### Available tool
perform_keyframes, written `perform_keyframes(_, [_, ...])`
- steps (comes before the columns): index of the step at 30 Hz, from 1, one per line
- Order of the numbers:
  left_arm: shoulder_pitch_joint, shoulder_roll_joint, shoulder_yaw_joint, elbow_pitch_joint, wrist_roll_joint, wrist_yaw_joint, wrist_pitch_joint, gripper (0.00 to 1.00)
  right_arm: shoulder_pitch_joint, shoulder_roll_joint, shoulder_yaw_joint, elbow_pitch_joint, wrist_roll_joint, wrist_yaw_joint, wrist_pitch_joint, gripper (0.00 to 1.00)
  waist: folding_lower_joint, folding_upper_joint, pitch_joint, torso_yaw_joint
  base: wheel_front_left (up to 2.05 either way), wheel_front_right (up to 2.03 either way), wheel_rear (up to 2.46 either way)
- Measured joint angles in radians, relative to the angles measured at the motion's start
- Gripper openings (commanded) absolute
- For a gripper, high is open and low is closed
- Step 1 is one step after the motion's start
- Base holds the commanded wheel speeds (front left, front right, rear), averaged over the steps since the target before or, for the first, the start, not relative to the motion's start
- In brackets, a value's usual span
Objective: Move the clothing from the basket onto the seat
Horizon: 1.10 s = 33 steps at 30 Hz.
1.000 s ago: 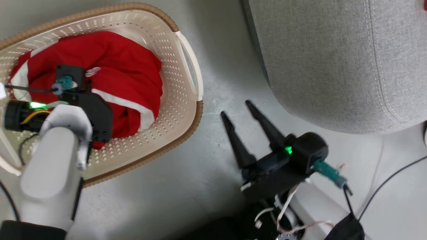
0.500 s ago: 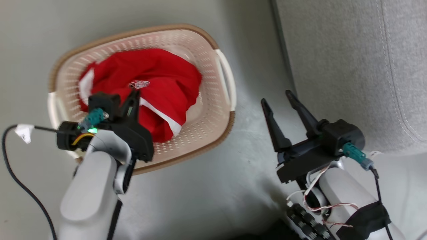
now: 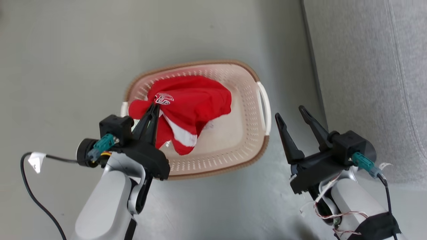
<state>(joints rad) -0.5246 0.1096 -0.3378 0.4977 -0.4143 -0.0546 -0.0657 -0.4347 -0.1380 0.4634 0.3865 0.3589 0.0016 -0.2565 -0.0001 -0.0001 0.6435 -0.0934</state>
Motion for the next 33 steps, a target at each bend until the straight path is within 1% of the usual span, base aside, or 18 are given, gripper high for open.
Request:
perform_keyframes(7, [0.052,-0.004,0.001,-0.032,-0.015,-0.012,-0.047,0.00,0.050,-0.012,-0.014,0.020,-0.010,0.020,0.000,1.00,0.0001,0.0000,-0.112,0.053,0.00,0.00,0.00])
perform_keyframes(9, [0.068,-0.004,0.001,-0.043,-0.017,-0.017,-0.058,0.00,0.061,-0.012,-0.013,0.022,-0.015,0.035,0.000,1.00,0.0001,0.0000,-0.144,0.066,0.00,0.00,0.00])
perform_keyframes(16, [0.120,-0.003,-0.006,-0.075,-0.017,-0.017,-0.078,0.00,0.072,-0.011,0.018,0.022,-0.045,0.070,0.000,1.00,0.0000,0.0000,-0.255,0.099,0.00,0.00,0.00])
perform_keyframes(20, [0.152,-0.004,-0.023,-0.104,-0.016,-0.017,-0.084,0.00,0.102,0.001,0.074,0.026,-0.060,0.095,0.000,1.00,0.0000,-0.0001,-0.333,0.117,0.00,0.00,0.00])
perform_keyframes(23, [0.172,-0.005,-0.034,-0.125,-0.015,-0.017,-0.084,0.00,0.115,0.009,0.108,0.028,-0.065,0.105,0.000,1.00,0.0000,-0.0001,-0.380,0.126,0.00,0.00,0.00])
perform_keyframes(31, [0.258,0.005,-0.084,-0.251,-0.002,-0.017,-0.063,0.00,0.121,0.013,0.224,0.009,-0.114,0.122,0.000,1.00,-0.0001,-0.0001,-0.489,0.144,0.00,0.00,0.00])
perform_keyframes(33, [0.267,0.016,-0.100,-0.284,0.012,-0.026,-0.049,0.00,0.111,0.011,0.244,0.003,-0.116,0.122,0.000,1.00,-0.0001,-0.0002,-0.508,0.147,0.00,0.00,0.00])
